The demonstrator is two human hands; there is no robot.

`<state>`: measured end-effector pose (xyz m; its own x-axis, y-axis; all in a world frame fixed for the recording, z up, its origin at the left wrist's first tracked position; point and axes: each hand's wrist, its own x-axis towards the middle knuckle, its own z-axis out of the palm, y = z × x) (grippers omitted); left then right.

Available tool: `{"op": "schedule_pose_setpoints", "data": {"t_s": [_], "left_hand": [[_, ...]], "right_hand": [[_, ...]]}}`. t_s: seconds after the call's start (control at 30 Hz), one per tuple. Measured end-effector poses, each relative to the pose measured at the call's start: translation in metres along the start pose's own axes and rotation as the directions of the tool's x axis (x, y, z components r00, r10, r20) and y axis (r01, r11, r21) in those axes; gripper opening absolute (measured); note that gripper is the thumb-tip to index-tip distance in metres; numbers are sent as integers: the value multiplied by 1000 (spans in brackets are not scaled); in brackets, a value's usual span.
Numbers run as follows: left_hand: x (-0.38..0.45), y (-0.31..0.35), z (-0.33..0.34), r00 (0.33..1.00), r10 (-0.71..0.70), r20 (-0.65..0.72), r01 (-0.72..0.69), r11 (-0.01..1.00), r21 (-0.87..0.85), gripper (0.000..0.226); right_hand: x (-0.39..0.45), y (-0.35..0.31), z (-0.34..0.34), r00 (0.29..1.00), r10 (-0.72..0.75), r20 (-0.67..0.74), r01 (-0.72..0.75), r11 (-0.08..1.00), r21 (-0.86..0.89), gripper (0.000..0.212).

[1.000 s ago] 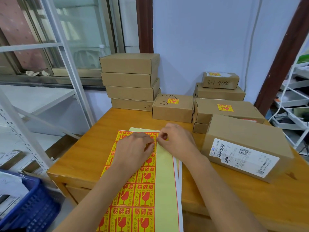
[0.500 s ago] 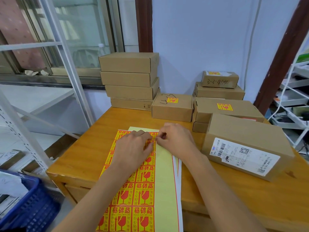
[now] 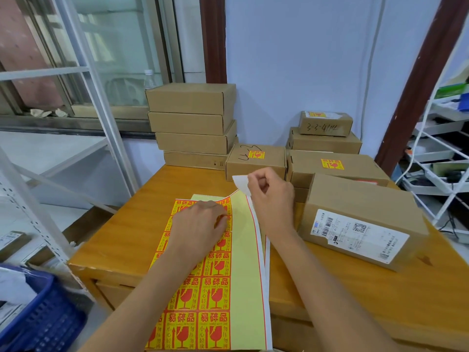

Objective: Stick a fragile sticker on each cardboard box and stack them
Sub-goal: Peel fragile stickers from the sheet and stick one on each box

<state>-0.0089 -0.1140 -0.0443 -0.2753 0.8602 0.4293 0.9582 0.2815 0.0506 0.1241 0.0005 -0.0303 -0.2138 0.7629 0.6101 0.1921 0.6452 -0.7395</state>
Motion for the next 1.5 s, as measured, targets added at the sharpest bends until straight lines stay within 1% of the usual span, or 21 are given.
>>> {"op": "schedule_pose_setpoints", "data": {"t_s": [0.07, 0.2, 0.3, 0.4, 0.47, 0.5, 0.53, 0.57, 0.6, 0.63, 0.67, 0.7, 0.77, 0.87, 0.93, 0.97, 1.07, 1.27, 1.37, 1.43, 1.5], "left_hand": [[-1, 2, -3, 1000, 7, 15, -7, 1000, 27, 28], [7, 4, -10, 997, 20, 73, -23, 999, 31, 27], [22, 3, -10, 961, 82, 265, -100, 993, 56, 35], [32, 2, -16, 911, 92, 402, -133, 988, 73, 51], [33, 6, -25, 936, 95, 339, -111, 993, 28, 48], [30, 11, -30, 969, 79, 233, -66, 996, -63, 37], [25, 19, -38, 993, 13, 119, 16, 971, -238, 23], [20, 30, -49, 991, -108, 76, 132, 853, -504, 20], [15, 44, -64, 961, -221, 169, 270, 592, -759, 29], [11, 56, -77, 914, -224, 338, 395, 296, -870, 38], [5, 66, -89, 872, -149, 466, 481, 86, -872, 44], [1, 71, -98, 859, -65, 507, 509, 7, -861, 45], [-6, 81, -109, 899, 37, 436, 434, 52, -899, 34], [-9, 93, -119, 944, 32, 329, 322, 141, -936, 15], [-8, 102, -126, 959, 46, 279, 263, 211, -941, 11], [-6, 107, -129, 963, 67, 260, 236, 252, -938, 11], [3, 127, -137, 963, 185, 195, 113, 381, -918, 12], [27, 164, -130, 932, 357, 67, -148, 543, -827, 38], [43, 174, -114, 910, 410, 62, -210, 585, -783, 50], [52, 181, -103, 907, 417, 52, -252, 637, -729, 52], [62, 184, -92, 925, 379, 14, -278, 704, -653, 45]], "right_hand": [[-5, -5, -3, 1000, -3, 0, 3, 996, 90, 18], [-16, -16, -9, 996, -1, 94, -10, 994, 109, 16], [-15, -25, -18, 995, -29, 101, 19, 995, 100, 17], [-17, -40, -31, 988, -125, 89, 129, 991, -42, 24], [-21, -45, -41, 984, -168, 61, 174, 976, -128, 26], [-24, -46, -46, 977, -209, 33, 212, 962, -170, 26], [-26, -46, -53, 960, -280, 0, 272, 935, -229, 25], [-29, -46, -60, 929, -369, -30, 342, 887, -310, 23], [-33, -46, -66, 887, -459, -49, 405, 824, -396, 22], [-38, -45, -71, 844, -534, -49, 453, 759, -468, 21], [-43, -44, -77, 813, -581, -34, 488, 712, -505, 20], [-48, -44, -82, 797, -603, -18, 513, 694, -505, 19], [-58, -50, -95, 837, -548, -9, 493, 760, -423, 16], [-69, -69, -118, 981, -190, -42, 184, 977, -104, 16], [-67, -79, -137, 999, 6, -33, -3, 996, 84, 16], [-63, -82, -147, 998, 56, -17, -54, 993, 104, 17], [-45, -80, -175, 994, 105, 22, -106, 993, 46, 9], [-16, -71, -231, 956, 209, 207, -191, 976, -103, 19], [-1, -61, -247, 917, 277, 286, -220, 951, -216, 27], [9, -49, -250, 898, 337, 282, -269, 929, -254, 30], [17, -36, -248, 898, 375, 232, -318, 915, -250, 32]]}}
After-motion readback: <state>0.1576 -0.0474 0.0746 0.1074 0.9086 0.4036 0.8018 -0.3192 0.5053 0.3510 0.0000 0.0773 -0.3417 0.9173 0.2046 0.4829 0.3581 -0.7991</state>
